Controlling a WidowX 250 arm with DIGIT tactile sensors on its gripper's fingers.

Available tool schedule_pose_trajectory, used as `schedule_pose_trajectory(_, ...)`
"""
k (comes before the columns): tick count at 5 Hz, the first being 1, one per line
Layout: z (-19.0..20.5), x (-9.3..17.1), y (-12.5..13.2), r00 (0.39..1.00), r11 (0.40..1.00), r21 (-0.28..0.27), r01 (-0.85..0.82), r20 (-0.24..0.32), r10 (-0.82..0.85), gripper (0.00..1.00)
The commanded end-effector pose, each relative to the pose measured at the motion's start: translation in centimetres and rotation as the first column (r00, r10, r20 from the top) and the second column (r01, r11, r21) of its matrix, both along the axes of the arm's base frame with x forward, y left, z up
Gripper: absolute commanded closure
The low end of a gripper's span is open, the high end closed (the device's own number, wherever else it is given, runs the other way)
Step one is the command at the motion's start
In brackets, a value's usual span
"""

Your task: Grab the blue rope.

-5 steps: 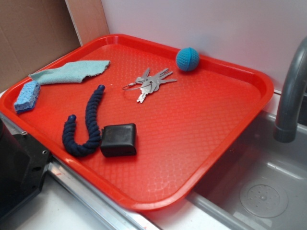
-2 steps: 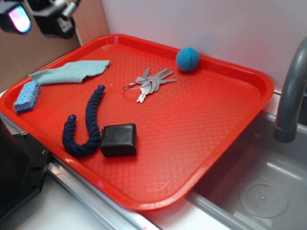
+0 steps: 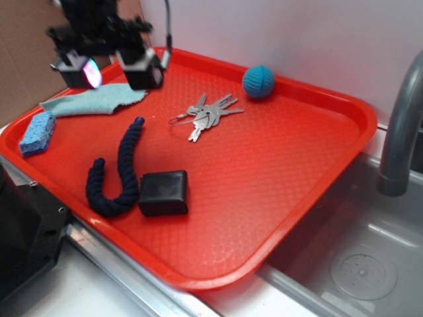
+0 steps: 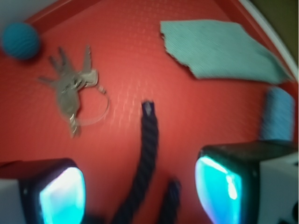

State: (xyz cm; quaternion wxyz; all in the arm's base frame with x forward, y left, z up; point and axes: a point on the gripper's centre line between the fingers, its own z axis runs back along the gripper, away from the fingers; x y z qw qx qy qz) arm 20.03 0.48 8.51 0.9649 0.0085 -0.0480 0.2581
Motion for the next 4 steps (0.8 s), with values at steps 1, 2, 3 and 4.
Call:
schedule_pose_trajectory(1,-3.8,2.9,0.3,1.0,0.999,0.046,0.022,-0.021,-0.021,0.0)
schedule_pose_trajectory(2,-4.6,0.8,1.3,0.996,0.995,0.055,0.08,-0.045,-0.078,0.0)
schedule_pose_trajectory(3,-3.9,-0.7,2.3,0.995,0.995,0.018,0.095,-0.037,-0.094,0.0)
schedule_pose_trajectory(4,-3.6,-1.2,2.2,0.994,0.994,-0.001,0.106,-0.013,-0.106,0.0)
